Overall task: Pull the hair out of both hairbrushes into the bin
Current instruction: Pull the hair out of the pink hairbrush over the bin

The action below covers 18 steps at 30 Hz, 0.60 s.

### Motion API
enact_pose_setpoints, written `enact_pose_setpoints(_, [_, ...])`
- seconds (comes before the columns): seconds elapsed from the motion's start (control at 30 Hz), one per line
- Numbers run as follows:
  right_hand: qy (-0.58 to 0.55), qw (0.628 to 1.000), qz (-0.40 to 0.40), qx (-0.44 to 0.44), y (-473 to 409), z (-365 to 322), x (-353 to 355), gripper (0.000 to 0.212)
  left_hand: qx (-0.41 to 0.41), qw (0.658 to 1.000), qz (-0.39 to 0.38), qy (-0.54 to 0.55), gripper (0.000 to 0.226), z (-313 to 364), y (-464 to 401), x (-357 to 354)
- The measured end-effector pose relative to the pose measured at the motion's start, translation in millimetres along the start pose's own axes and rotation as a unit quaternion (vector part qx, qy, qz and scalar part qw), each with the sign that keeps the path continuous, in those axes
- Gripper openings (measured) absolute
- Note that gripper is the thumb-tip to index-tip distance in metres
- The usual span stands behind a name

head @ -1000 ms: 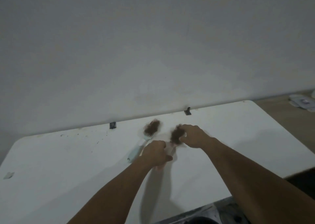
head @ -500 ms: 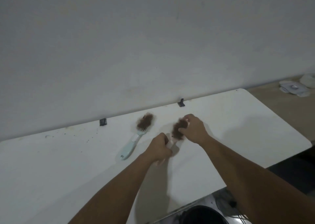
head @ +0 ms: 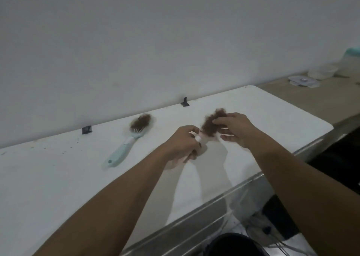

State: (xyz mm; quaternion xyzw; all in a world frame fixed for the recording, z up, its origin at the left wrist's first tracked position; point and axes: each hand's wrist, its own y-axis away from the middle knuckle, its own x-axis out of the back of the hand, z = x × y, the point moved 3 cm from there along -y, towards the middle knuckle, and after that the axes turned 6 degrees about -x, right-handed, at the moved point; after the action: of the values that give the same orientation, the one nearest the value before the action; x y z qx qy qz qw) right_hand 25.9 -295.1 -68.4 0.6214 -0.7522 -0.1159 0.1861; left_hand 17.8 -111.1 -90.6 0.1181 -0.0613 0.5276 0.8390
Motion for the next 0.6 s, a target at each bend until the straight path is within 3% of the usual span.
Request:
enact_pose_setpoints(0.23, [-0.038, 0.989, 0.088, 0.111, 61, 34, 15, 0.010, -0.102, 0.991, -0.022, -0.079, 0.028, 8, 33, -35])
enact_pose_setpoints(0.5, [-0.050, 0.982, 0.124, 0.136, 153, 78, 29, 0.027, -0.158, 0.983, -0.041, -0.084, 0.015, 14, 107, -75])
enact_pose_setpoints(0.6, [-0.075, 0.975, 0.147, 0.150, 180, 94, 34, 0.046, -0.169, 0.982, -0.054, -0.068, 0.014, 6, 126, -89])
